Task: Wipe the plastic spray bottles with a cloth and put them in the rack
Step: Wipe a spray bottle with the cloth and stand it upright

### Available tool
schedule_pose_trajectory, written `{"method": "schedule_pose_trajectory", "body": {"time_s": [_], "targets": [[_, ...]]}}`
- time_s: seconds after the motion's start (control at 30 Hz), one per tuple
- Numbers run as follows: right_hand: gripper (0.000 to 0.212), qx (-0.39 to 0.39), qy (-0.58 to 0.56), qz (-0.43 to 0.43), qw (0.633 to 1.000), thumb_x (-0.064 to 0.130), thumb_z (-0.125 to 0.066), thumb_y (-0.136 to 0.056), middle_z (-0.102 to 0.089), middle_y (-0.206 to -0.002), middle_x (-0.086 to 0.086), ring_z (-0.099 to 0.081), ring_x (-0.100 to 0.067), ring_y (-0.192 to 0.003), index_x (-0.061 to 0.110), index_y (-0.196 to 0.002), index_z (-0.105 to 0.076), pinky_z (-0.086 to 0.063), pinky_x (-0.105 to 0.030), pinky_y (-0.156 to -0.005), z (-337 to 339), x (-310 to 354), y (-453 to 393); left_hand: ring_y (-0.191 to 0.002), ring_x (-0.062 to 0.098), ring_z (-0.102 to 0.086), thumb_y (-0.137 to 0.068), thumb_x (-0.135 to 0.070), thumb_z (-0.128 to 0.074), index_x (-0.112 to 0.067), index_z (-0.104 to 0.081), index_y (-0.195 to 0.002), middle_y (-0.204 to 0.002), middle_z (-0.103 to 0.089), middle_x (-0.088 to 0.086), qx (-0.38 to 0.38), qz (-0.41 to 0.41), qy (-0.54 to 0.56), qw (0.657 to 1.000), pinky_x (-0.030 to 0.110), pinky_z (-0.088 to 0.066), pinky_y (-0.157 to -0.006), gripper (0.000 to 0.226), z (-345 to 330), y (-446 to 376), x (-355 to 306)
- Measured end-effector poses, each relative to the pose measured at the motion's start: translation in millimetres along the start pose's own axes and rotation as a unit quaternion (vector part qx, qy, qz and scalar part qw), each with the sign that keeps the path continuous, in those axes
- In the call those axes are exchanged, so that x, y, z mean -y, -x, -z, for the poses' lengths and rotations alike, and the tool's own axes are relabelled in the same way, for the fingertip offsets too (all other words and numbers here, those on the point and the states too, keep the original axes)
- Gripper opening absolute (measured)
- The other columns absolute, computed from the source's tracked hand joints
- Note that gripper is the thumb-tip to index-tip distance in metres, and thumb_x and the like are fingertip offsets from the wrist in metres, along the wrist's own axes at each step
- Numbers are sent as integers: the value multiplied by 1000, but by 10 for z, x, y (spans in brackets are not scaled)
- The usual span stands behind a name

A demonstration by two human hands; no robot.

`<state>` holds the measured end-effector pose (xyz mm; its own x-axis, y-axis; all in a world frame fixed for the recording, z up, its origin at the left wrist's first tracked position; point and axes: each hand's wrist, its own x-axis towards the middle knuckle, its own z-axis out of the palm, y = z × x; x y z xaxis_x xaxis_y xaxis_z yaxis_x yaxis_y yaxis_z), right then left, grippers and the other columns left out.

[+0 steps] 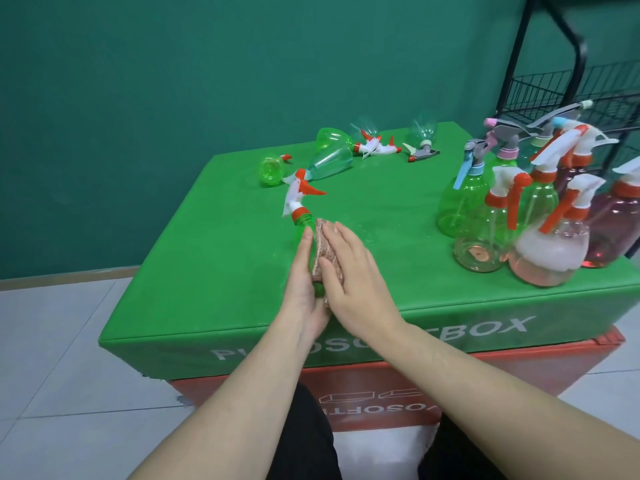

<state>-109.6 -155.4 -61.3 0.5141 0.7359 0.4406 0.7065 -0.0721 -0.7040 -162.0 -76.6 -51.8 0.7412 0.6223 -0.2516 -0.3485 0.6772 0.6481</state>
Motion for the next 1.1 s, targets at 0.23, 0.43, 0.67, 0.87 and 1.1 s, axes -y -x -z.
{"method": "schedule_pose_trajectory", "body": {"time_s": [0.23, 0.43, 0.67, 0.87, 1.1], "targets": [[50, -75, -32, 43, 996, 37, -41, -98, -47, -149, 3, -40, -16, -138, 25, -145, -54, -28, -29, -118, 94, 99, -67, -91, 17, -74, -99, -44, -59, -14, -78, -100, -103, -75, 3, 37, -16, 69, 997, 30, -62, -77, 35, -147, 120, -8], [21, -141, -279, -118, 942, 29, -48, -101, -67, -103, 7, -64, -14, -95, 33, -91, -66, -50, -36, -86, 179, 229, -278, -97, 21, -71, -97, -52, -55, -14, -81, -99, -107, -76, 7, 34, -29, 31, 999, 37, -53, -96, 46, -250, 142, 6], [32, -176, -440, -271, 838, 46, -43, -101, -74, -99, 9, -70, -14, -101, 25, -110, -65, -53, -44, -98, 97, 242, -300, -102, 20, -73, -96, -66, -44, -12, -70, -120, -116, -75, 9, -1, -51, -28, 998, 35, -54, -89, 64, -346, 196, 85], [65, -104, -588, -359, 717, 53, -22, -108, -76, -112, -13, -75, -25, -99, 10, -118, -71, -59, -36, -90, 187, 365, -201, -114, 21, -70, -46, -78, -81, -31, -39, -147, -131, -68, 4, -67, -106, -139, 982, 44, -54, -99, 119, -176, 188, 168], [67, -94, -597, -402, 688, 54, -22, -108, -76, -111, -13, -73, -31, -104, 9, -124, -69, -54, -46, -100, 174, 337, -177, -109, 18, -71, -61, -44, -94, -30, -45, -131, -122, -70, 1, -55, -189, -241, 950, 43, -55, -99, 86, -24, 139, 138]]}}
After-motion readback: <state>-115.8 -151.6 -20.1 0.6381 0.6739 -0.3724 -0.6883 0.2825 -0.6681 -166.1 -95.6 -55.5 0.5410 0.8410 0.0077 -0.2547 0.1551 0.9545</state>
